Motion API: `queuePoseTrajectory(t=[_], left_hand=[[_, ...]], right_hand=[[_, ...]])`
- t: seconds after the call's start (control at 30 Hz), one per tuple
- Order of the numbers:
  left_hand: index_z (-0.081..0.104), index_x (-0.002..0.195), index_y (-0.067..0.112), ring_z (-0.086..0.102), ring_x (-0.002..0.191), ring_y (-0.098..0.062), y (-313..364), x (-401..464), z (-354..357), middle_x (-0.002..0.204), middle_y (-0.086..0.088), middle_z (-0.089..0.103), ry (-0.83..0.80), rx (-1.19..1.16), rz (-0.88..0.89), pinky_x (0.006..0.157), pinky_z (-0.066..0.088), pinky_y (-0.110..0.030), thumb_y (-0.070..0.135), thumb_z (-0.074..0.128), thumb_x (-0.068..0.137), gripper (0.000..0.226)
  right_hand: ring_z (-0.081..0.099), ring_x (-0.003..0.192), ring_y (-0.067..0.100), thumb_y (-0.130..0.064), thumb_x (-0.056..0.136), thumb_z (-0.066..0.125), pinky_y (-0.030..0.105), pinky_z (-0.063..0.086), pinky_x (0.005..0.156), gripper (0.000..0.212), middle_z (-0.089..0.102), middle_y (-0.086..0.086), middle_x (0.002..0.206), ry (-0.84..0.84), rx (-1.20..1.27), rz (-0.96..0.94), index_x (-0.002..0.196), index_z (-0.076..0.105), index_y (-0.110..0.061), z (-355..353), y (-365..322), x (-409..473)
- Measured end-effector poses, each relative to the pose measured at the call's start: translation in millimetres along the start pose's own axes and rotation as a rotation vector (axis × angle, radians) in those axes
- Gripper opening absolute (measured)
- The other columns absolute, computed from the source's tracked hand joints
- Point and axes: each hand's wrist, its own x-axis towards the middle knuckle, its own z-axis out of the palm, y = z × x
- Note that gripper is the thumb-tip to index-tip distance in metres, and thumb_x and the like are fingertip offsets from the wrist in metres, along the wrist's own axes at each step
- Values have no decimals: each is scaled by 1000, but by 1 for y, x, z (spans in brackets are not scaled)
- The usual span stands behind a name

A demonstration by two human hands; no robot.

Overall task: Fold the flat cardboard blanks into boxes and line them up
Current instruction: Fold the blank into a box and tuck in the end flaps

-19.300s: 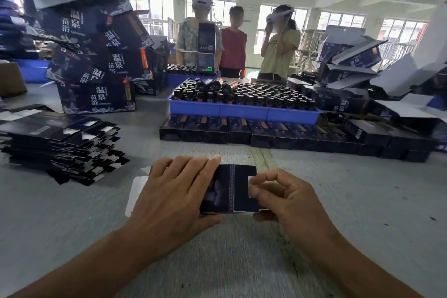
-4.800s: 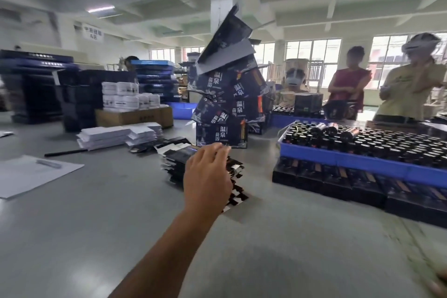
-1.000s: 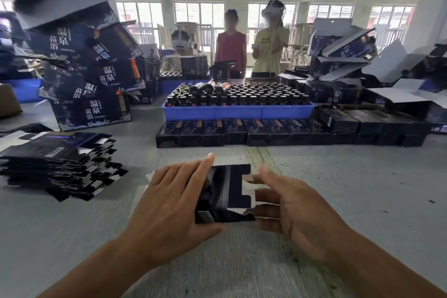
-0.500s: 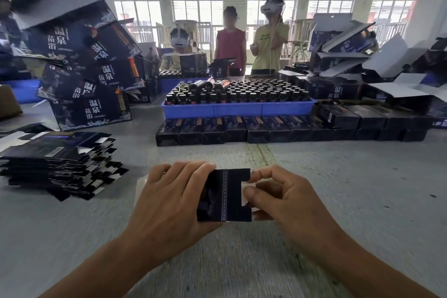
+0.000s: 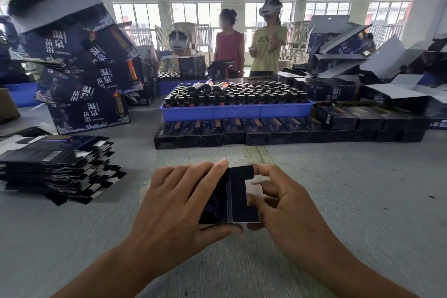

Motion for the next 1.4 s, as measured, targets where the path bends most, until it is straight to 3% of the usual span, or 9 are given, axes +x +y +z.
queuePoseTrajectory(t=[0.1,0.27,0.37,0.67,0.83,1.03,1.23,1.4], left_hand=[[34,150,27,58,116,-27,0,0,1,136,-11,56,0,-15,44,94,49,-45,72,48,89,77],[34,150,38,47,128,-30,-2,0,2,147,-15,45,-11,23,97,101,43,-44,64,43,95,61],[38,148,38,46,128,-30,-3,2,1,145,-15,45,5,13,111,101,40,-43,61,42,97,57],[47,141,37,44,131,-26,-3,1,-1,146,-8,46,0,-72,75,106,37,-41,58,53,91,54],[51,136,36,46,133,-27,-9,1,-3,147,-10,48,6,-64,68,104,38,-39,56,55,89,51],[55,129,30,51,129,-33,-10,-1,0,145,-15,50,35,-100,75,91,53,-46,41,75,78,56],[54,130,30,51,129,-31,-10,-1,1,145,-15,50,60,-89,89,87,54,-42,44,62,86,47],[55,126,29,51,129,-31,-7,-2,2,144,-14,50,59,-100,78,84,57,-43,43,61,87,42]], right_hand=[[75,84,4,-11,96,64,19,58,59,44,76,-13,100,2,-28,-20,111,58,-52,-1,-1,0],[73,88,2,-14,97,63,23,60,61,49,73,-21,103,11,-81,-63,106,55,-61,-2,-3,0],[73,88,2,-17,97,63,22,60,62,49,73,-22,103,17,-119,-94,107,54,-64,-3,-4,0],[73,87,3,-19,96,65,19,58,64,40,75,-16,105,28,-163,-114,119,54,-49,-3,-3,-2],[72,86,2,-22,96,66,17,58,67,42,72,-12,110,63,-213,-138,118,51,-54,-2,-3,-3],[72,87,2,-24,93,68,17,58,70,45,74,-12,108,98,-197,-148,114,48,-58,-2,-3,-4],[70,88,-3,-24,92,70,13,57,69,58,68,-19,108,106,-265,-182,118,42,-68,-3,-3,-5],[67,90,-6,-25,94,66,9,53,69,44,66,-29,102,103,-394,-233,117,53,-60,-3,-4,-7]])
